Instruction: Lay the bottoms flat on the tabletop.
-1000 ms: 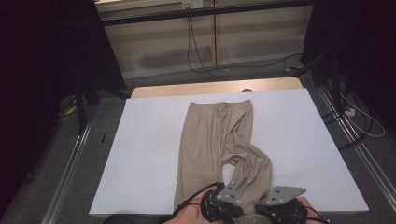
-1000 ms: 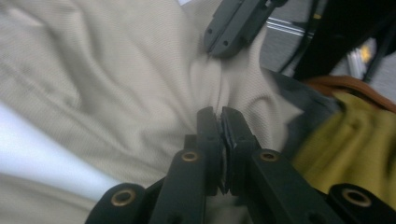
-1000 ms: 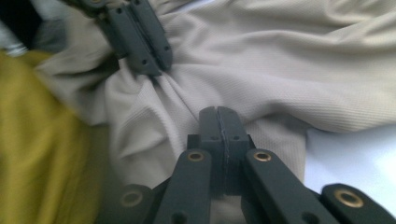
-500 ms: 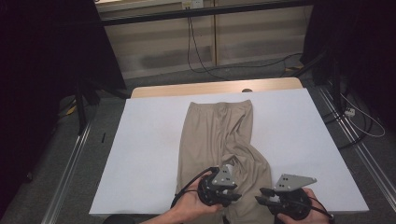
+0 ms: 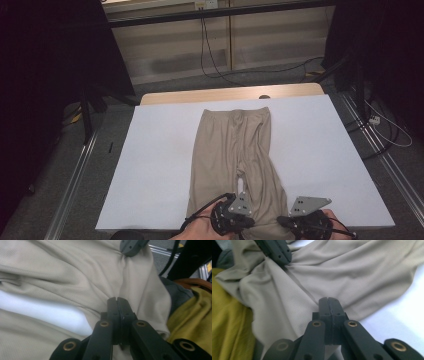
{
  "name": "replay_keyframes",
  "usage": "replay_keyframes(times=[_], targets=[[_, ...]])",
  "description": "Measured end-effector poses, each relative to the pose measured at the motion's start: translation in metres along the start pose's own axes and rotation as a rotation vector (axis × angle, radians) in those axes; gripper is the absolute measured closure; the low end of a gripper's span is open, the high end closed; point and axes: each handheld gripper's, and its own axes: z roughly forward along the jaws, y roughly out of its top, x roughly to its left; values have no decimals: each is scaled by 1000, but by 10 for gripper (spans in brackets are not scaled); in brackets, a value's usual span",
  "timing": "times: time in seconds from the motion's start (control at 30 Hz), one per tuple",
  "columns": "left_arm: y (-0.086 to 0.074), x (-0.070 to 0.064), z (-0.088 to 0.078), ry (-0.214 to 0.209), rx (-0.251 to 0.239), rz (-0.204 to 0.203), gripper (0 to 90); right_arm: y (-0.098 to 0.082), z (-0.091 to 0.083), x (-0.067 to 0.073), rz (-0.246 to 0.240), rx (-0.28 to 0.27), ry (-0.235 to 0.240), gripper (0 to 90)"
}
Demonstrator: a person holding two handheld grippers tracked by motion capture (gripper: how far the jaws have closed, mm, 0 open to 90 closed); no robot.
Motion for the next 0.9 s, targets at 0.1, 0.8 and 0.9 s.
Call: replay_keyframes(times=[0.1,0.8,0.9], targets=[[-3,-2,-1,-15,-14,-18,900,-4,-3,5,5,-1,51,882],[-11,15,-18,22,-69,-72,797,21,20,-56,129,-76,-113,683],[-10,19,-13,12,-71,-87,764,26,24,-50,106,-88,-99,638]])
